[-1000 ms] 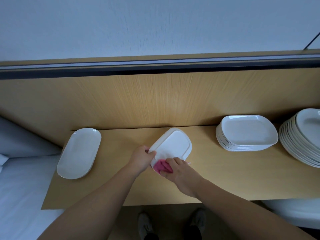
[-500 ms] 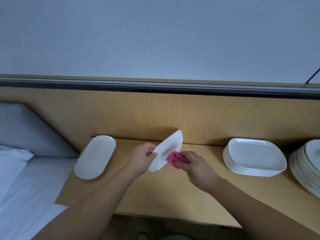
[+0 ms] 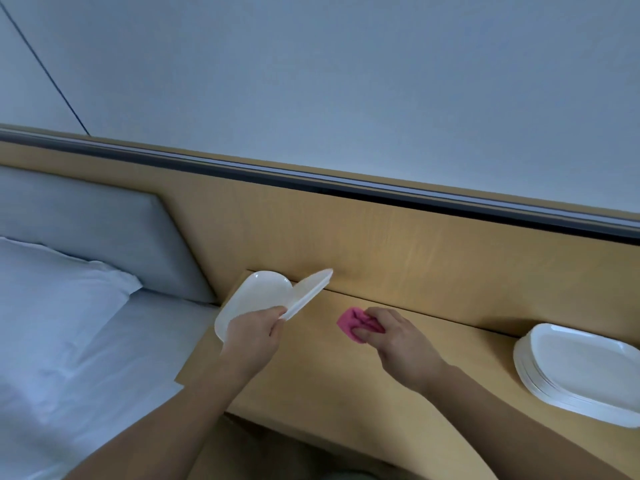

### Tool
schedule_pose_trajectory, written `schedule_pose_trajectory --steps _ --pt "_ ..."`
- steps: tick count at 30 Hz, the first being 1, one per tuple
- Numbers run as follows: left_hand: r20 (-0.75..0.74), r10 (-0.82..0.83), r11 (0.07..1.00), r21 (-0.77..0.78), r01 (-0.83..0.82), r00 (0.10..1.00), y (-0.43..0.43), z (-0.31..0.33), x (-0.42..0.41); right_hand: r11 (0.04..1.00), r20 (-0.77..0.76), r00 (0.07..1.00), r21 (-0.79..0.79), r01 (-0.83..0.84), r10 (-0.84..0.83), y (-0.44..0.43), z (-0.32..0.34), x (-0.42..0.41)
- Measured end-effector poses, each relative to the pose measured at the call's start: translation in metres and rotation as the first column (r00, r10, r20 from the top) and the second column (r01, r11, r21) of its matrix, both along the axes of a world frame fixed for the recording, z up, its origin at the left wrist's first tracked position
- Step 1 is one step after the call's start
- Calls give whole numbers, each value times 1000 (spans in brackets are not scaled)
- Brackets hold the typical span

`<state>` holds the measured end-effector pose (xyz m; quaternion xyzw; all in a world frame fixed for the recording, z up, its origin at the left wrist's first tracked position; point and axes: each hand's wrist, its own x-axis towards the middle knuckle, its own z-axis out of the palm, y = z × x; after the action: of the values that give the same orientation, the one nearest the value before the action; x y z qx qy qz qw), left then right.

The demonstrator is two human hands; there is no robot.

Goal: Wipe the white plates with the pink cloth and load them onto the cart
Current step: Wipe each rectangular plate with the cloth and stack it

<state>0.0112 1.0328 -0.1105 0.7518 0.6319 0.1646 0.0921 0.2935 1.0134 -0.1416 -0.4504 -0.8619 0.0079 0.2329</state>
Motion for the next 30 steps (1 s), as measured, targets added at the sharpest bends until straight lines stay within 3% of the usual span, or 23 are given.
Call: schedule_pose_trajectory --steps 4,15,21,30 --pt "-82 36 996 -83 -43 996 0 -12 -31 1000 31 999 -22 -23 23 6 -4 -25" --pt "-306 -70 973 -229 -2 949 18 -50 -64 997 92 996 -80 17 -9 9 -9 -70" --pt "-292 -139 948 -316 42 946 28 -71 -62 991 132 990 -123 61 -45 2 -12 -77" --pt "-175 -111 908 -418 29 978 39 -95 -63 983 142 985 -141 115 -94 -9 -18 -72"
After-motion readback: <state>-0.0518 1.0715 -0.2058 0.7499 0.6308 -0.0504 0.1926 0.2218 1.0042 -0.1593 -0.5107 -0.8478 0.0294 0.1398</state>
